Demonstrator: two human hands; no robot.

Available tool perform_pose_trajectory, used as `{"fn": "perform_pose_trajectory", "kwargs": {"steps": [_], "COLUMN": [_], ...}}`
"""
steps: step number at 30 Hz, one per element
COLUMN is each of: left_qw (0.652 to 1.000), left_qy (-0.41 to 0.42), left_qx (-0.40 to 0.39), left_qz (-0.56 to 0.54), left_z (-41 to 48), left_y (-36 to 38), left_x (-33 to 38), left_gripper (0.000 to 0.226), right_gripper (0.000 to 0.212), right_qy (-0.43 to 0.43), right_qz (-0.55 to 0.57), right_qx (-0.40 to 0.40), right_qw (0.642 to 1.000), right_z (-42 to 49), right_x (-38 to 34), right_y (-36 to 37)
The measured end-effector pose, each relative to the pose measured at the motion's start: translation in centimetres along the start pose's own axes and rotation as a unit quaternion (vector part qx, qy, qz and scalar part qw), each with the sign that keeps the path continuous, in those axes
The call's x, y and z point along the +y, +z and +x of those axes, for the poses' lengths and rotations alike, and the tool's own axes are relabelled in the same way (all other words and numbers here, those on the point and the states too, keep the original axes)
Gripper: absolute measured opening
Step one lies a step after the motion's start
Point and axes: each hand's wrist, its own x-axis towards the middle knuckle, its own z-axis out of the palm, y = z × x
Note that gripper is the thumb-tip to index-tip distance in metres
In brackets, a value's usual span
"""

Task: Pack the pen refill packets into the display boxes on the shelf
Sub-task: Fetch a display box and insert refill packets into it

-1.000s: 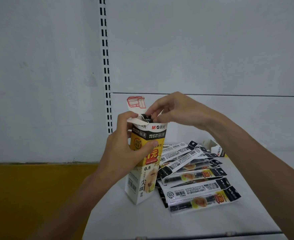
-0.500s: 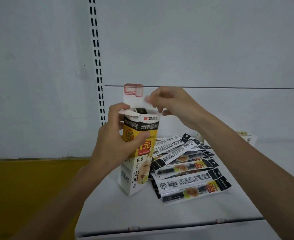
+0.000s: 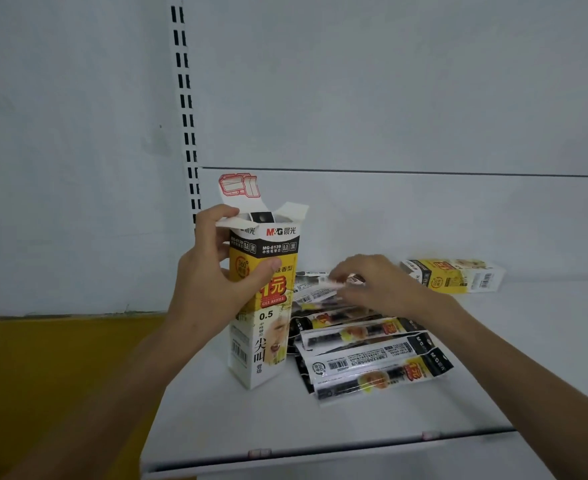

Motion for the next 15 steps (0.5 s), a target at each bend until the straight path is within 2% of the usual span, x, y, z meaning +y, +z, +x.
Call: {"fn": "perform_pose_trajectory", "kwargs": {"steps": [2, 4, 5, 7, 10, 12, 15], "left_qw": [1.0, 1.0, 1.0, 1.0, 1.0, 1.0, 1.0], "left_qy": [-0.002, -0.003, -0.002, -0.003, -0.004, -0.007, -0.006], "left_qx": [0.002, 0.004, 0.004, 0.003, 0.001, 0.001, 0.008], "left_qz": [-0.003, -0.006, -0.007, -0.007, -0.005, -0.002, 0.015], "left_z": [-0.1, -0.2, -0.2, -0.3, -0.3, -0.3, -0.4], "left_y": [0.0, 0.1, 0.1, 0.2, 0.3, 0.3, 0.0], "left_x": [0.0, 0.1, 0.2, 0.3, 0.4, 0.4, 0.4], "left_gripper": [0.06, 0.06, 0.06, 0.06, 0.06, 0.06, 0.06], "right_gripper": [0.013, 0.019, 0.024, 0.033, 0.033, 0.034, 0.039], "right_qy": [0.034, 0.13, 0.18, 0.24, 0.256, 0.256, 0.257], "right_qz": [0.035, 0.092, 0.117, 0.113, 0.106, 0.11, 0.046], "right_qx": [0.077, 0.118, 0.111, 0.05, -0.031, -0.023, -0.022], "right_qw": [0.996, 0.98, 0.97, 0.963, 0.96, 0.96, 0.965], "right_z": [0.3, 1.0, 1.3, 1.9, 2.9, 3.4, 3.8], "right_x": [0.1, 0.5, 0.7, 0.7, 0.1, -0.2, -0.7], "right_y": [-0.5, -0.9, -0.9, -0.3, 1.8, 2.5, 2.7]}}
